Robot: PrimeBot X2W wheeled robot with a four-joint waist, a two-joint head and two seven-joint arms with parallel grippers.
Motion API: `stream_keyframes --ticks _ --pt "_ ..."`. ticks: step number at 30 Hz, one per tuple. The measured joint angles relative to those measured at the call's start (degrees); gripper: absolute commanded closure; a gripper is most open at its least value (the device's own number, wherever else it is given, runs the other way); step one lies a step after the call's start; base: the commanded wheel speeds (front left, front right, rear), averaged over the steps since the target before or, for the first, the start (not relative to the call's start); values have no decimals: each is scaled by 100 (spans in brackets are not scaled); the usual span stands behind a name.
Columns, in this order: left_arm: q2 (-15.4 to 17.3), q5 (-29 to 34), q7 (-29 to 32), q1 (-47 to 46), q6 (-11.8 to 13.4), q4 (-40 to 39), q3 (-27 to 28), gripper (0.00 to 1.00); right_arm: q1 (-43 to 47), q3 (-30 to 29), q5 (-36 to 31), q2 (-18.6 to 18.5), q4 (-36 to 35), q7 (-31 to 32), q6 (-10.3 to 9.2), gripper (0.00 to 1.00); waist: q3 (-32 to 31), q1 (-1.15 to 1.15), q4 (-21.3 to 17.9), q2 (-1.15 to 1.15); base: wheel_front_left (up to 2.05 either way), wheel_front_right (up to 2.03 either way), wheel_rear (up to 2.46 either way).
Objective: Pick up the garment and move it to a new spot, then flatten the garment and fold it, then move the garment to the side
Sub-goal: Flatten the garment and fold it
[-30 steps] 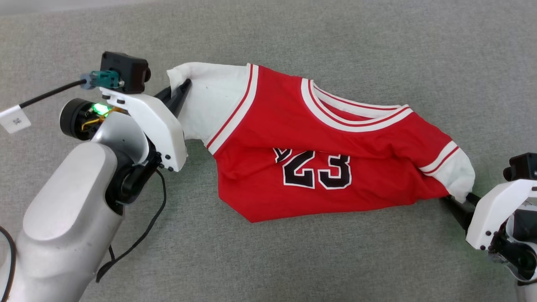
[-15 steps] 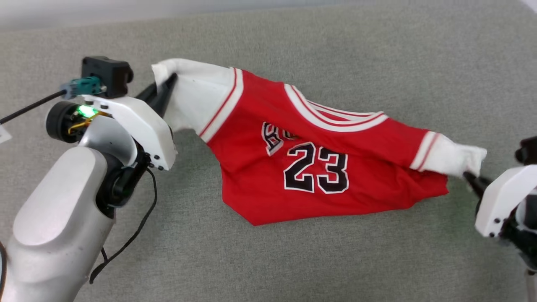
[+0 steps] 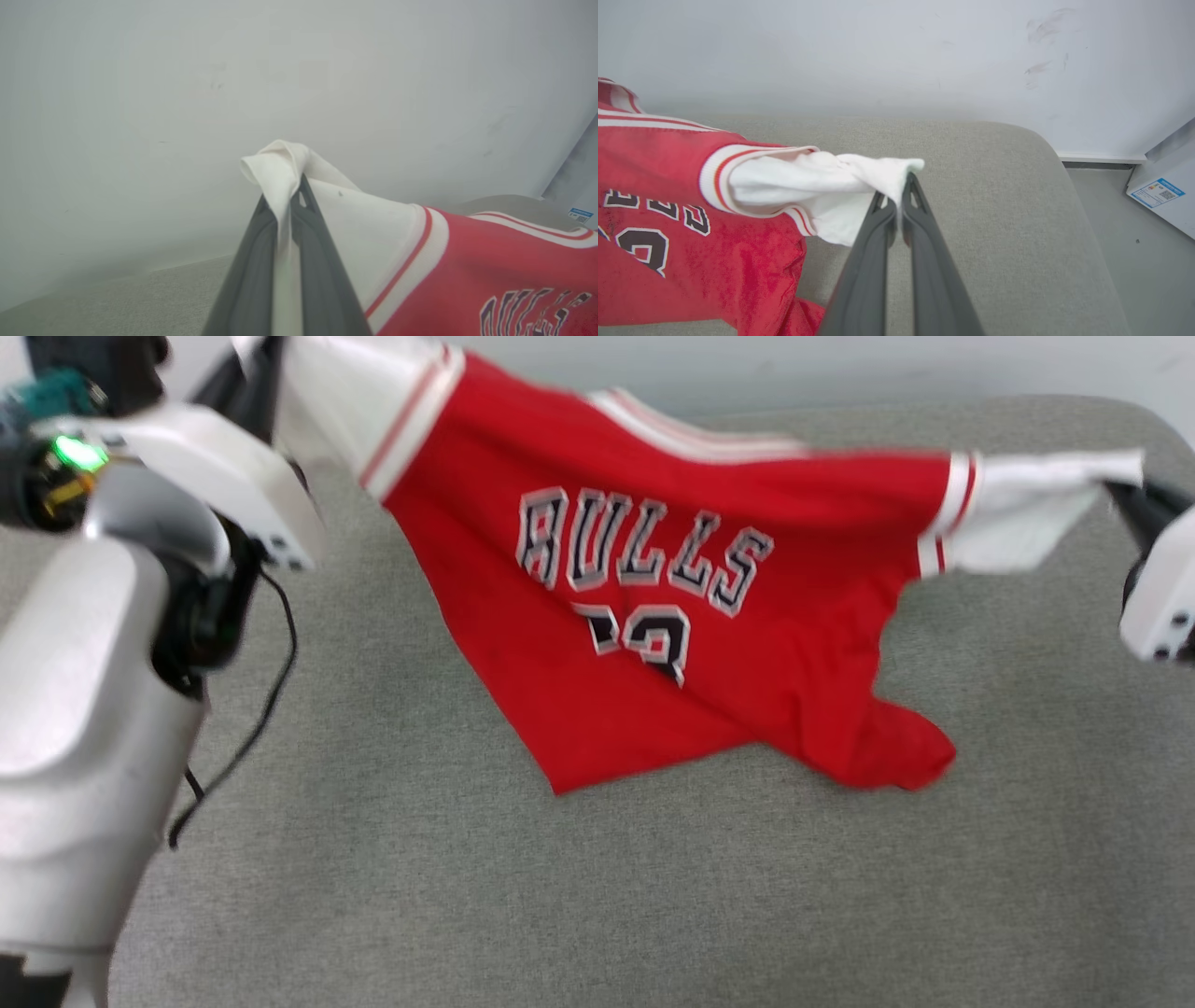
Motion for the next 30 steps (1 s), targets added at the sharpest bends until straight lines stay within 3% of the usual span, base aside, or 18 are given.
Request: stream_keyframes --ticks 9,22,30 --pt "-53 202 -391 -1798 -159 967 230 100 -2181 431 38 -193 871 -822 1 100 470 0 102 0 0 0 0" --pt "52 606 -1178 -4524 -413 1727 445 100 -5397 311 -286 113 1874 -2481 1 100 1613 1 -21 0 0 0 0" --pt "-67 701 -1410 -5150 -547 2001 370 100 -6215 571 -218 187 2594 -3145 1 100 2400 1 -105 0 0 0 0"
